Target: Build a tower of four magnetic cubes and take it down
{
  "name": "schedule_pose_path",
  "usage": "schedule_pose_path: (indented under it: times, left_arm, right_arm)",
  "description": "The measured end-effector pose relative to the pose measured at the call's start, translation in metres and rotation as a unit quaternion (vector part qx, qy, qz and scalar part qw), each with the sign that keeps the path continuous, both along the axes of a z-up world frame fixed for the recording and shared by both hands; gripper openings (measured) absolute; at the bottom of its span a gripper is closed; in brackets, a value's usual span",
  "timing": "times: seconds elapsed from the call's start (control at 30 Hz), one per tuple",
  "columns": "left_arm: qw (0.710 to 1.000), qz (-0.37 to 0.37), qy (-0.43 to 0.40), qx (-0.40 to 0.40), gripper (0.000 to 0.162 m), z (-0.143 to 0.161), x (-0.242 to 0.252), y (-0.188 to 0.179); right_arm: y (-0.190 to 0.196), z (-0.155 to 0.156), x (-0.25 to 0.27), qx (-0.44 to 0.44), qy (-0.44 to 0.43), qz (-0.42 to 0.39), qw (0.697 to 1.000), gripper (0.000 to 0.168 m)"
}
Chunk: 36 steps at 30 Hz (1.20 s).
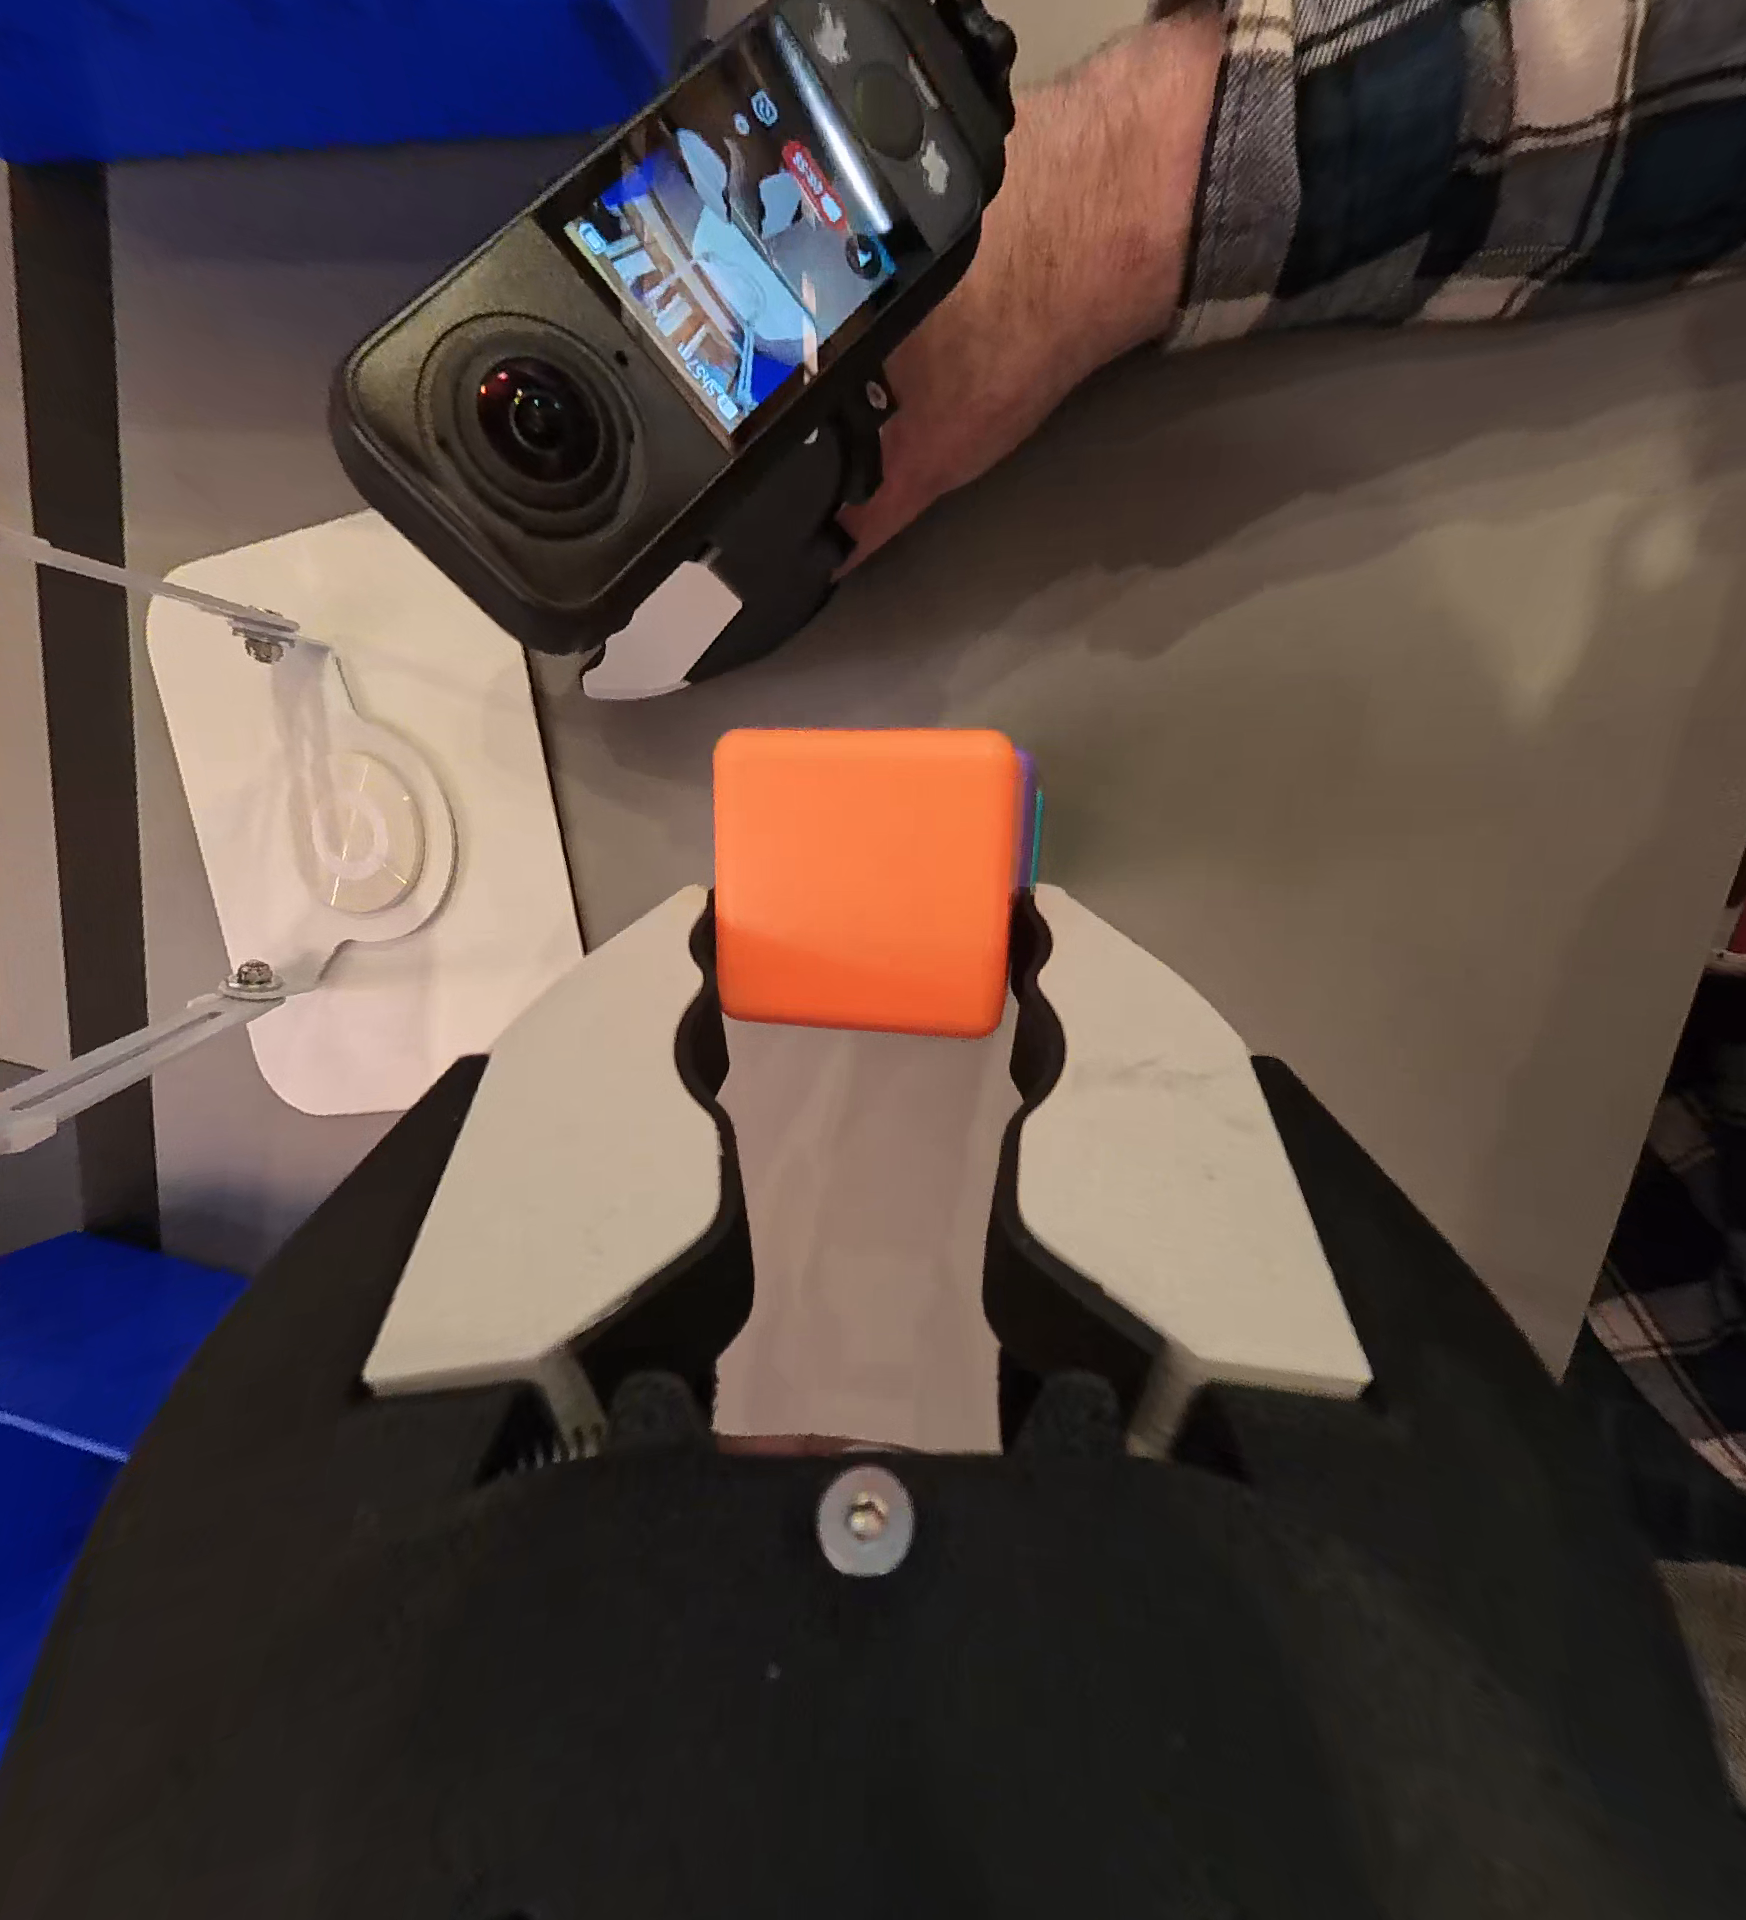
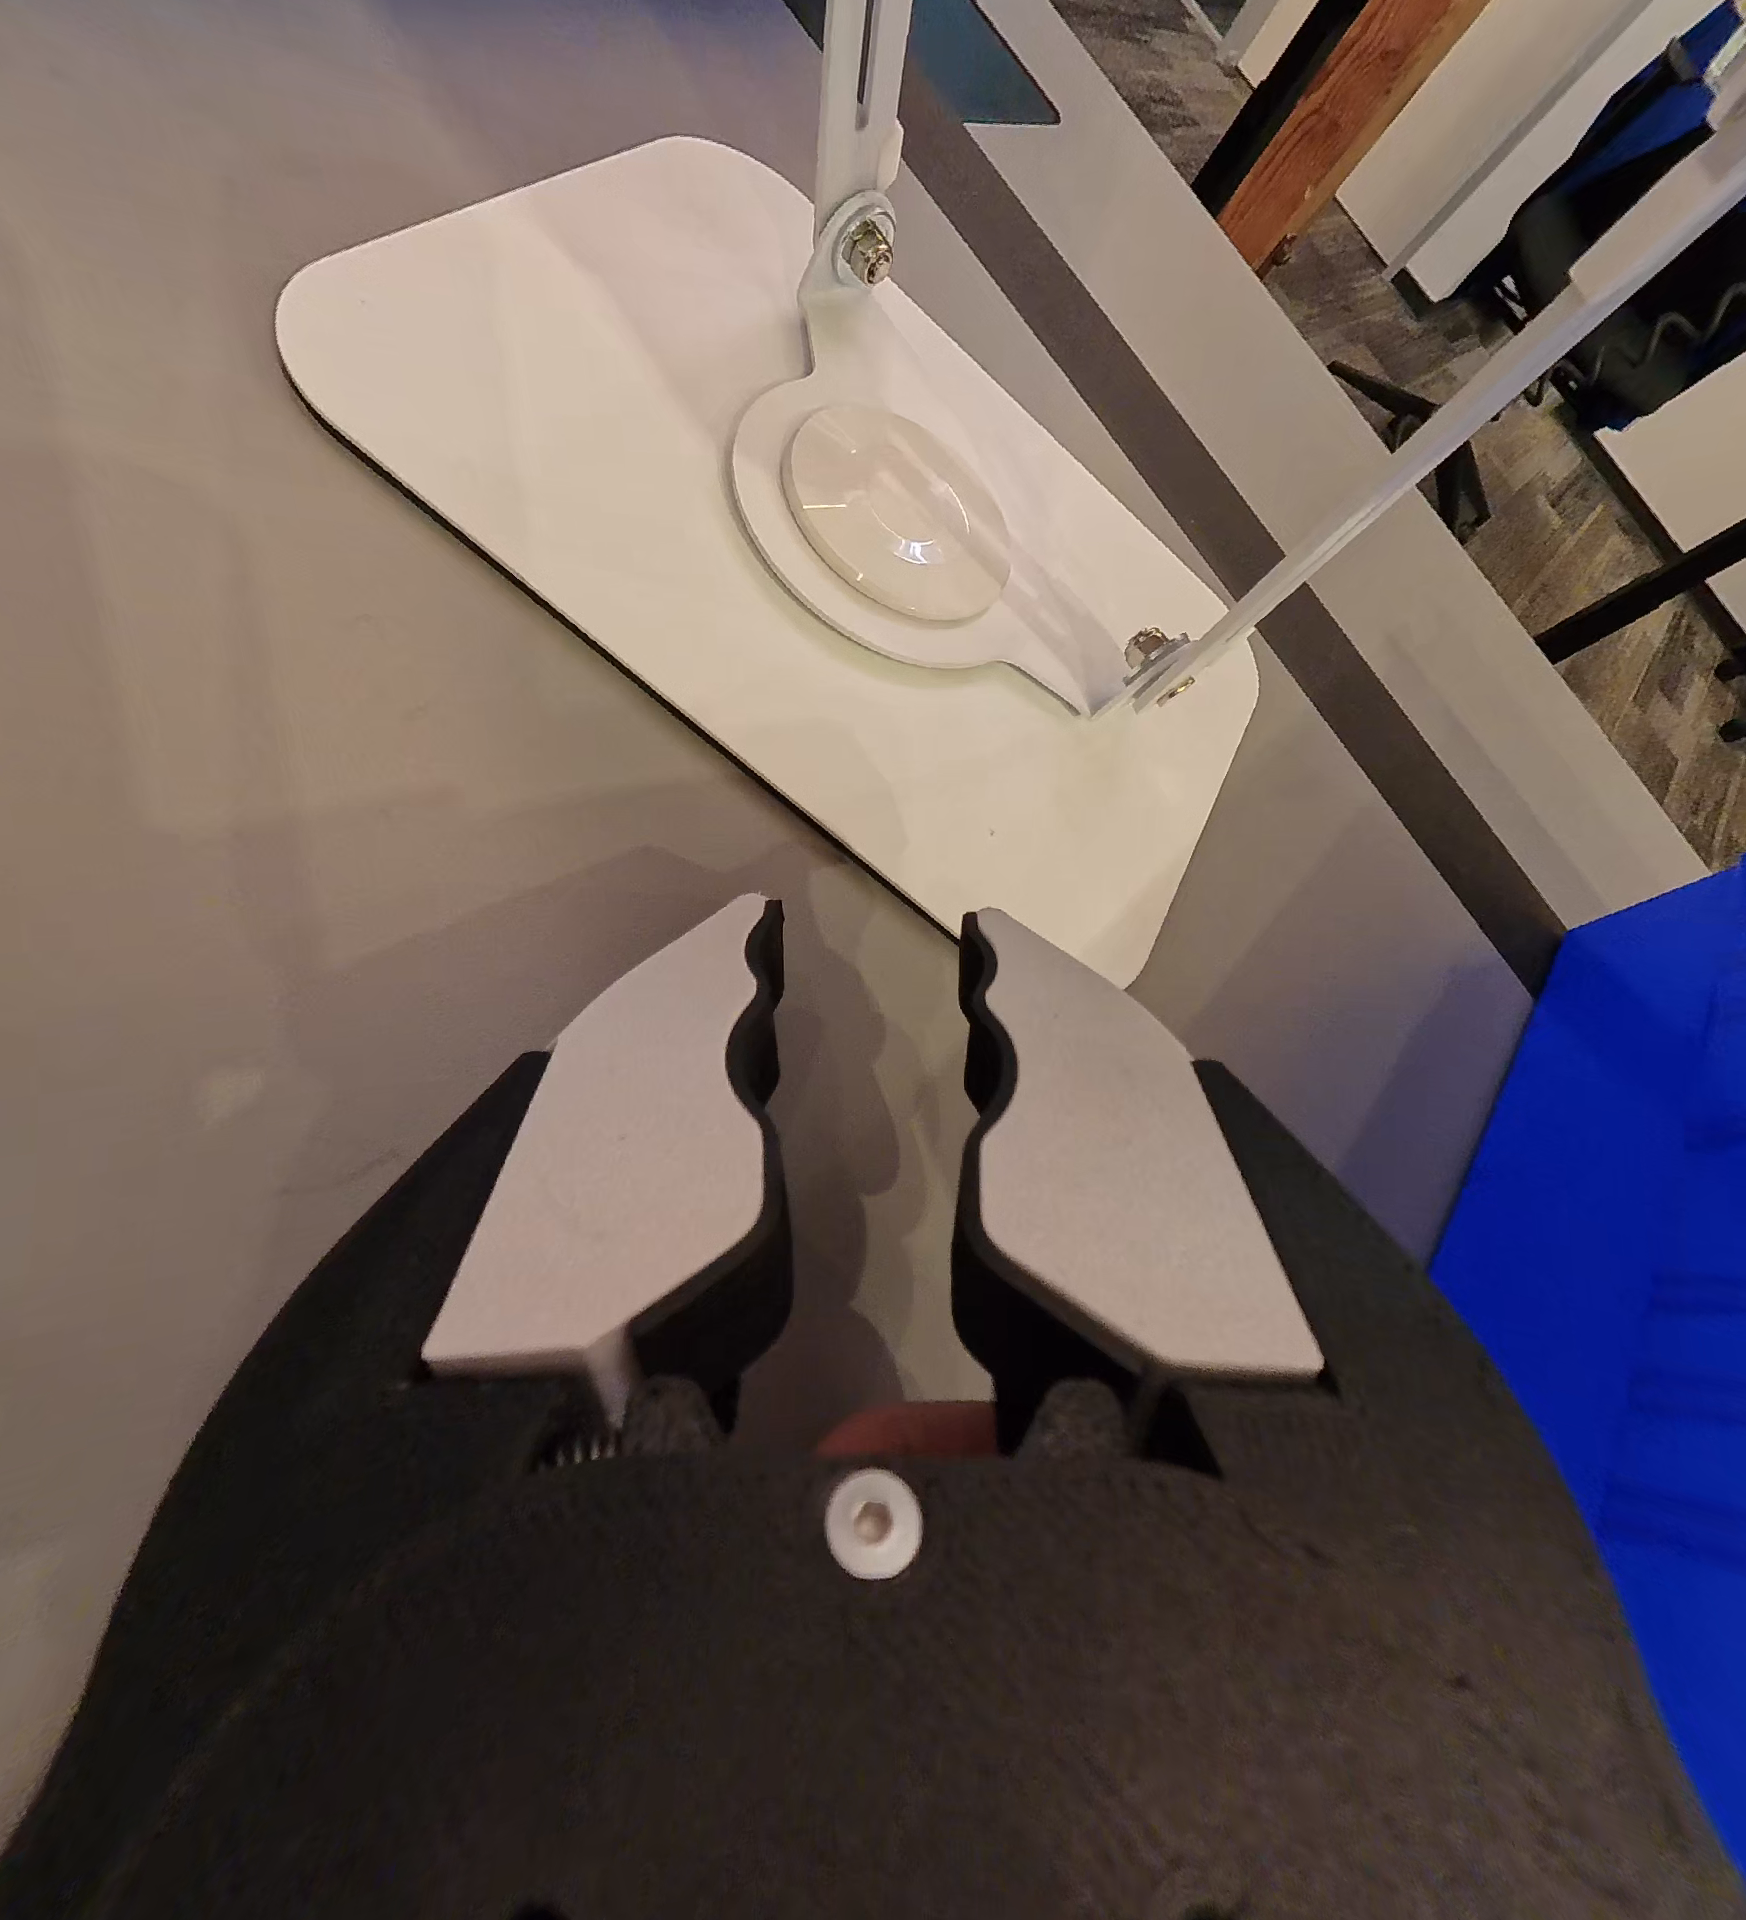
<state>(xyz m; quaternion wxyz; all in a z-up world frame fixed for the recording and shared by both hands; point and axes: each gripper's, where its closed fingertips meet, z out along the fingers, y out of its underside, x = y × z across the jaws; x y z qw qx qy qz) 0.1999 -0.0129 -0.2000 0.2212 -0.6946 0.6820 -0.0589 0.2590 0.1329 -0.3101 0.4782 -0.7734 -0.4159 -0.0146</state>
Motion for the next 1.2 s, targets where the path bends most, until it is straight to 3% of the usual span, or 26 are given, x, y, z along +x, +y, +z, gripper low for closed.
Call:
schedule_pose_path:
  times: [0.27,0.43,0.63,0.87,1.03,1.2]
  left_arm:
    - [1.0,-0.003,-0.019,0.019,0.084,0.005,0.001,0.003]
    - [0.995,0.033,-0.081,0.053,0.084,0.038,-0.022,0.017]
    - [0.957,0.137,-0.242,0.081,0.065,0.046,-0.072,0.049]
    - [0.93,0.203,-0.283,0.118,0.018,-0.021,-0.09,0.09]
    - [0.916,0.228,-0.299,0.141,0.0,-0.052,-0.081,0.111]
    - [0.911,0.224,-0.273,0.211,0.0,-0.062,-0.082,0.119]
  right_arm:
    - [0.0,0.0,0.0,-0.001,0.001,0.0,1.0,0.032]
    - [0.0,0.0,0.0,-0.002,0.001,0.0,1.0,0.032]
    - [0.0,0.0,0.0,-0.002,0.001,-0.001,1.0,0.033]
    - [0.0,0.0,0.0,0.001,0.0,-0.001,1.0,0.033]
    - [0.0,0.001,0.001,0.002,0.004,-0.001,1.0,0.033]
    - [0.0,0.001,0.0,0.004,0.002,0.0,1.0,0.033]
